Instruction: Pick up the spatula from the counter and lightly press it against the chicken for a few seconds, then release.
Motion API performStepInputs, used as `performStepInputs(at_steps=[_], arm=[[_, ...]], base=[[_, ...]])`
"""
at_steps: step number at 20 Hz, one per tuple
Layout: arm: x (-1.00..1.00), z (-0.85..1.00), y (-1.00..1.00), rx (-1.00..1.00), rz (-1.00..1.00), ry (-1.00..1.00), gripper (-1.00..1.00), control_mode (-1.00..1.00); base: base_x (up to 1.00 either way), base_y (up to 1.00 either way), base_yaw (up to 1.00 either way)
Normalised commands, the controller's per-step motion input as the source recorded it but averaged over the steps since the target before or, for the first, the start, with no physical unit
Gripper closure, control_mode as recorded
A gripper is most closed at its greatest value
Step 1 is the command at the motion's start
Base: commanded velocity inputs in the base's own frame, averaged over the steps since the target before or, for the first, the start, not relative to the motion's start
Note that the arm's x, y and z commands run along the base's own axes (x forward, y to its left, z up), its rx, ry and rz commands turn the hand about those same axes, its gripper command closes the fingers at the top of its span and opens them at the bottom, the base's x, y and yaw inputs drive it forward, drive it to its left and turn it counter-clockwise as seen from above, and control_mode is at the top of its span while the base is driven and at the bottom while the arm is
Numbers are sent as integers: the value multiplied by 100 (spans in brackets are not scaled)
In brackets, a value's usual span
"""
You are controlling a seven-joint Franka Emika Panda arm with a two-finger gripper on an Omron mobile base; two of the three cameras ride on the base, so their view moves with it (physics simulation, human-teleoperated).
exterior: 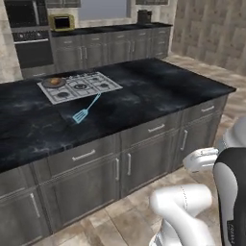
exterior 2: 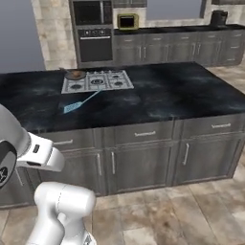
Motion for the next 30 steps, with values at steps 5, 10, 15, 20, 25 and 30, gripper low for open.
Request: performStepInputs(at_steps=[5, 10, 15, 20, 25, 30], arm=[[0, 0, 0, 0, 0, 0, -100, 100], [0, 0, 0, 0, 0, 0, -100, 100], [0, 0, 0, 0, 0, 0, -100, 100], [0, 0, 0, 0, 0, 0, -100, 100], [0, 0, 0, 0, 0, 0, -100, 100], [0, 0, 0, 0, 0, 0, -100, 100]], base=[[61, -48, 46], [61, -31, 41], [70, -29, 35], [80, -9, 13], [85, -14, 11], [57, -13, 10]])
